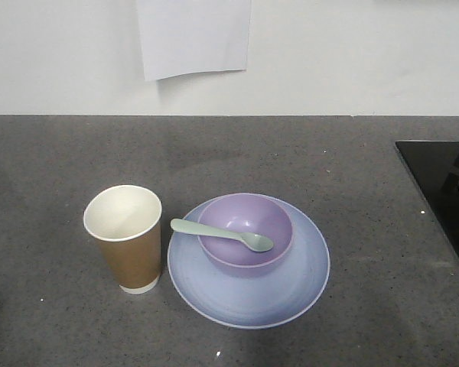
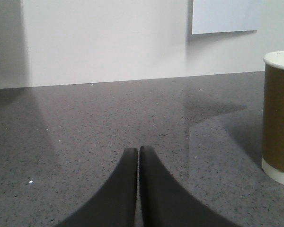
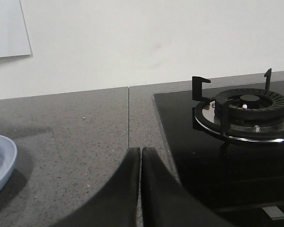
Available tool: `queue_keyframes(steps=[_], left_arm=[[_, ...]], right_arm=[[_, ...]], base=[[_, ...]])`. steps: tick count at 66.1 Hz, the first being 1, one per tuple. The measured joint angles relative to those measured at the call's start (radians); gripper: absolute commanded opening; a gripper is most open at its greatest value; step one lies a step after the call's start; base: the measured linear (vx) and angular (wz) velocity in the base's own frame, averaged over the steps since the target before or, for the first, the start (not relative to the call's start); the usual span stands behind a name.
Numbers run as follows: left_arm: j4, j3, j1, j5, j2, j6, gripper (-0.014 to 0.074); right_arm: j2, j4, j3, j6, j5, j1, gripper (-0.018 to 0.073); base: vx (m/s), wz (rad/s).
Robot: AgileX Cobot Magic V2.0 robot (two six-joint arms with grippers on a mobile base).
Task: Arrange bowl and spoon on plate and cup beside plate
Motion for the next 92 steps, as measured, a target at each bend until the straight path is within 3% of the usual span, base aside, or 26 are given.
queue_keyframes(steps=[92], left_arm=[[0.000, 0.000, 0.000, -0.001, 0.000, 0.000, -0.0007]], right_arm=[[0.000, 0.000, 0.000, 0.000, -0.020, 0.000, -0.0005]], base=[[0.00, 0.00]])
